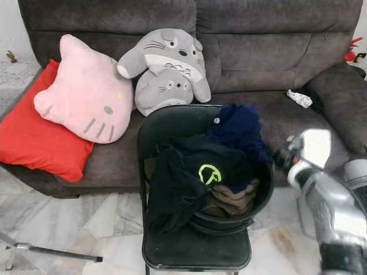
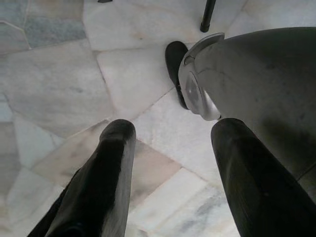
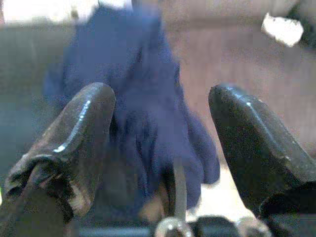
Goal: Hang hanger
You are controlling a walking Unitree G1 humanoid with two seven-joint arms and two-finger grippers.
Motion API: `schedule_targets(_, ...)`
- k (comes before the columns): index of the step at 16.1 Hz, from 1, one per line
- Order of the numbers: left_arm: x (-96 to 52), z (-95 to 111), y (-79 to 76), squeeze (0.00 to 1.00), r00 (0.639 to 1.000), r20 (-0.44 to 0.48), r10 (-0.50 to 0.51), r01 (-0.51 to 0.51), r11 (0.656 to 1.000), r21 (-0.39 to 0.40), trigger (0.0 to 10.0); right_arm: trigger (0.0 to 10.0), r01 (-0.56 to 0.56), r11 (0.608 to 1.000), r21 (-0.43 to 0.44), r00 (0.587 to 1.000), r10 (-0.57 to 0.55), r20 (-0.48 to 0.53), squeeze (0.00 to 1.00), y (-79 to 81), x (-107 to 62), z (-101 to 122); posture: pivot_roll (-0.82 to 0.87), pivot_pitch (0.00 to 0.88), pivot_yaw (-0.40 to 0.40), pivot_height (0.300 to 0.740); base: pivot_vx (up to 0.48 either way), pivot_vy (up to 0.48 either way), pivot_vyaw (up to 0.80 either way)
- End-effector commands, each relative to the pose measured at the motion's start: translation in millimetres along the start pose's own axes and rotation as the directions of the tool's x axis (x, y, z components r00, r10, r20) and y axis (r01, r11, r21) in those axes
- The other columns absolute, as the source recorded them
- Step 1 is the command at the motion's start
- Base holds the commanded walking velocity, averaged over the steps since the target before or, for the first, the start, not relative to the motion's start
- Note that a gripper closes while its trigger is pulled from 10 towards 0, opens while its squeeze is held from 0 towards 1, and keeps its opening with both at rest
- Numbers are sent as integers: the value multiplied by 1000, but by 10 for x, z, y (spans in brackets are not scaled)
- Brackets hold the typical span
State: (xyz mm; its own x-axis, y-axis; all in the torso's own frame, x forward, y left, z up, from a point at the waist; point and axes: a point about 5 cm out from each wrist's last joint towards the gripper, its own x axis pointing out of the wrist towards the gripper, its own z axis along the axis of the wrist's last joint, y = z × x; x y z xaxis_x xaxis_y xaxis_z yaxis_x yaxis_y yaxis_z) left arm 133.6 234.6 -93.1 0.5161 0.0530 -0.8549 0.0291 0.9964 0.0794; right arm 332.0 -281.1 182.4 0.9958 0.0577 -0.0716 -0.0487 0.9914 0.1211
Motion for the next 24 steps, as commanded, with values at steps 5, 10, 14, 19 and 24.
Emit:
schedule_targets(5, -33, -123, 28, 0, 999, -39, -4, 4, 1000, 19, 10000, 10000, 15, 945, 328, 998, -35, 54, 0, 188, 146, -225, -110, 201, 13, 740, 0, 0, 0)
schedule_targets(10, -35, -121, 36, 0, 999, -37, -3, 4, 1000, 28, 10000, 10000, 36, 862, 505, 997, -62, 35, 0, 342, 253, -390, -102, 204, 17, 740, 0, 0, 0)
schedule_targets(14, -35, -120, 37, 0, 999, -37, -3, 5, 1000, 30, 10000, 10000, 49, 836, 546, 999, -54, -6, 0, 390, 320, -423, -99, 204, 16, 740, 0, 0, 0)
schedule_targets(19, -36, -122, 37, 0, 999, -37, -3, 4, 999, 32, 10000, 10000, 68, 833, 550, 995, -18, -96, 0, 509, 368, -565, -93, 207, 17, 740, 0, 0, 0)
schedule_targets(24, -36, -123, 38, 0, 999, -36, 0, 1, 999, 34, 10000, 10000, 37, 853, 520, 990, 38, -133, 0, 639, 397, -641, -87, 207, 17, 740, 0, 0, 0)
